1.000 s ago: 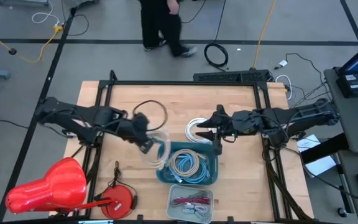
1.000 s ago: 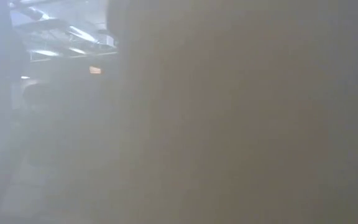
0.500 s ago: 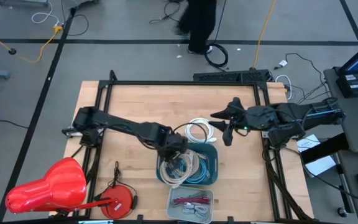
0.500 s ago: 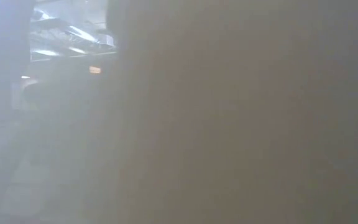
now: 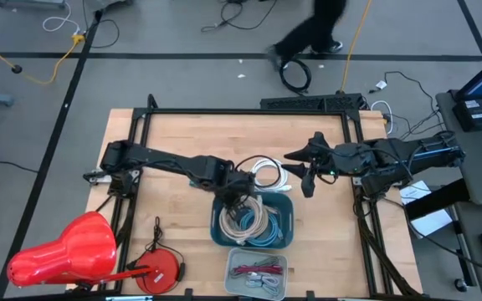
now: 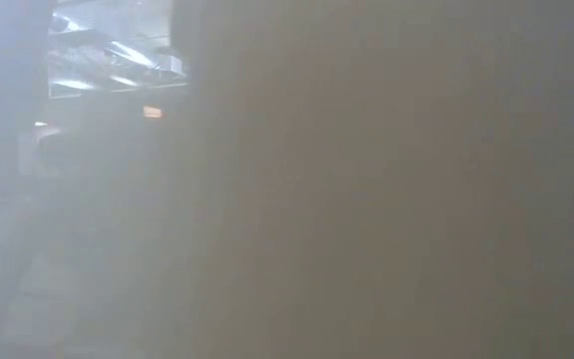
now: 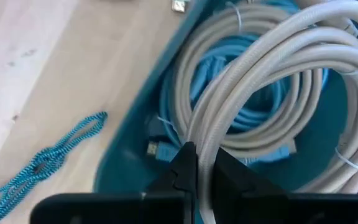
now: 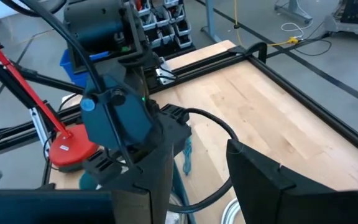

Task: Pick & Place USB Port
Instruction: Put the brown HDMI cable into the blue bin, then put the black and blue USB cable into the gray bin

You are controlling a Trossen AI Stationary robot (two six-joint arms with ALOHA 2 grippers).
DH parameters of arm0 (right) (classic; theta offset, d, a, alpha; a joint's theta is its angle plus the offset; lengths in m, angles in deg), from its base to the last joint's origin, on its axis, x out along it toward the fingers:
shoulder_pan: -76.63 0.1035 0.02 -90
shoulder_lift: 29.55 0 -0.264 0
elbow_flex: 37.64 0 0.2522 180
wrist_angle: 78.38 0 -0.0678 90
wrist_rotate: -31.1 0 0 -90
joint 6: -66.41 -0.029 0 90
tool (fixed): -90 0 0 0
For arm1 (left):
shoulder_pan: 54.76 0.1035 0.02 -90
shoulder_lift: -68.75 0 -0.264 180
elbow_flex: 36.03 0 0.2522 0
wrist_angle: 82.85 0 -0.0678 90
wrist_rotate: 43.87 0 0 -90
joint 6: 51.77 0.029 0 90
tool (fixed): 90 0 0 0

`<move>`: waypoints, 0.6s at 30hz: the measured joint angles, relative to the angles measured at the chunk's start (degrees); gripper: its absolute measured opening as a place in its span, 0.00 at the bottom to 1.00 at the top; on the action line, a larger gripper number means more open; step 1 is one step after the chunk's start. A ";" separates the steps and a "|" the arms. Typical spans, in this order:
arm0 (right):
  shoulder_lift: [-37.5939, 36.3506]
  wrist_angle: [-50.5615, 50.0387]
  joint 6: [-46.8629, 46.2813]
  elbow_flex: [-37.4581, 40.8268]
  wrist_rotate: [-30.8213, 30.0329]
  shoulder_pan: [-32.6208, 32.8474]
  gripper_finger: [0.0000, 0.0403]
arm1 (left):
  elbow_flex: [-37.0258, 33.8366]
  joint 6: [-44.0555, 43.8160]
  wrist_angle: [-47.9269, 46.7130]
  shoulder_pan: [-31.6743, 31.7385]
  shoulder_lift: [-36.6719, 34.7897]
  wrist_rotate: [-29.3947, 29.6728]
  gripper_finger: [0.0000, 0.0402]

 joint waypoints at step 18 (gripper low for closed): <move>0.00 -3.14 0.37 0.00 0.05 -0.03 0.35 | 0.00 -0.62 -0.34 -0.48 -0.63 2.31 0.28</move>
